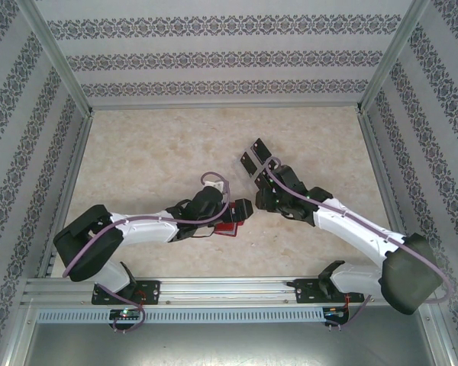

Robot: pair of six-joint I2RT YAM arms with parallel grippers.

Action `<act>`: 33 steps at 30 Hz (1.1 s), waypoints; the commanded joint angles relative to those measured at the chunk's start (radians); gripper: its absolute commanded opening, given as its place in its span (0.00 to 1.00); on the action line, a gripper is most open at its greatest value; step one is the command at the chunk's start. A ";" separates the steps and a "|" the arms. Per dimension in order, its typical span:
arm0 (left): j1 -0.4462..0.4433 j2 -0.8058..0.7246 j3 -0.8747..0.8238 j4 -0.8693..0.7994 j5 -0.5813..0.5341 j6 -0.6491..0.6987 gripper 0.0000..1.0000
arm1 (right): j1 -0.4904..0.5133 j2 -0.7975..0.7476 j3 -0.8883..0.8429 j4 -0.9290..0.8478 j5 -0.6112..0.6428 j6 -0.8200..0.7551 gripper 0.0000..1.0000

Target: Put the credit cards into the card holder

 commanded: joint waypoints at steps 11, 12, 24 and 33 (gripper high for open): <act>0.027 -0.100 0.031 -0.004 -0.071 0.030 1.00 | 0.215 -0.023 -0.076 0.157 -0.053 0.198 0.12; 0.027 -0.100 0.029 0.000 -0.072 0.027 1.00 | 0.224 -0.034 -0.090 0.182 -0.048 0.211 0.10; 0.137 -0.176 0.018 -0.028 -0.052 0.037 1.00 | 0.302 0.001 -0.048 0.255 -0.038 0.229 0.05; 0.388 -0.272 0.059 -0.319 -0.045 0.077 1.00 | 0.376 0.265 0.193 0.274 -0.064 0.148 0.04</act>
